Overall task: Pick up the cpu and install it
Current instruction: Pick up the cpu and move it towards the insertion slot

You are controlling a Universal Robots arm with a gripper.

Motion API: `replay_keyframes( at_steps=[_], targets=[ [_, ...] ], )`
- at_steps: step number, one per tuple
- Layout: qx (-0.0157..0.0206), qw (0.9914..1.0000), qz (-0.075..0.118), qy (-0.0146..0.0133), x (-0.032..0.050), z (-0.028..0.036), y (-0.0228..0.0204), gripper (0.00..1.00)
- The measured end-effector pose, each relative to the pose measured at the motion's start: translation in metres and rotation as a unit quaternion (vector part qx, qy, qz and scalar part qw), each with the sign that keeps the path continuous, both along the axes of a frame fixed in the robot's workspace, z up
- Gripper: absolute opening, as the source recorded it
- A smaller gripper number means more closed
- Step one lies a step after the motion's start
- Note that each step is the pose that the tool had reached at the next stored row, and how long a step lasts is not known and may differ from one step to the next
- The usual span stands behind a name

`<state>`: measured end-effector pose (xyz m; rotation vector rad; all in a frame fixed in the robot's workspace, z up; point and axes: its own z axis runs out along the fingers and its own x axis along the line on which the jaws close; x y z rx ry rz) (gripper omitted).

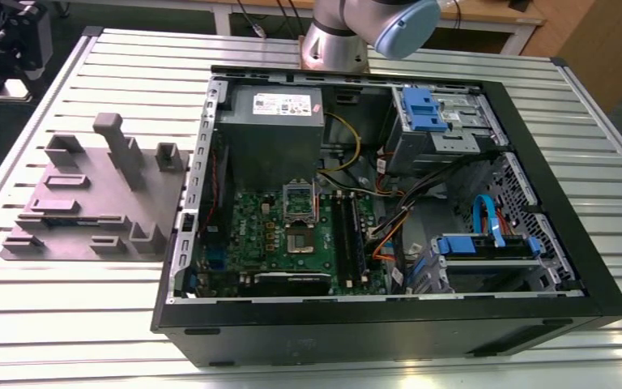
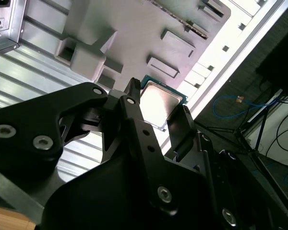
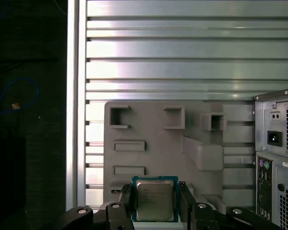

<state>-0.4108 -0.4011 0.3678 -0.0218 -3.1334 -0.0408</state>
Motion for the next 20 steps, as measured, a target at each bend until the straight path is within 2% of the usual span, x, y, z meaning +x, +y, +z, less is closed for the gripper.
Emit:
replay_keyframes(
  at_steps=[20],
  targets=[
    [0.0000, 1.00000, 0.000, 0.0000, 0.0043, 0.0000, 0.0000, 0.47]
  ],
)
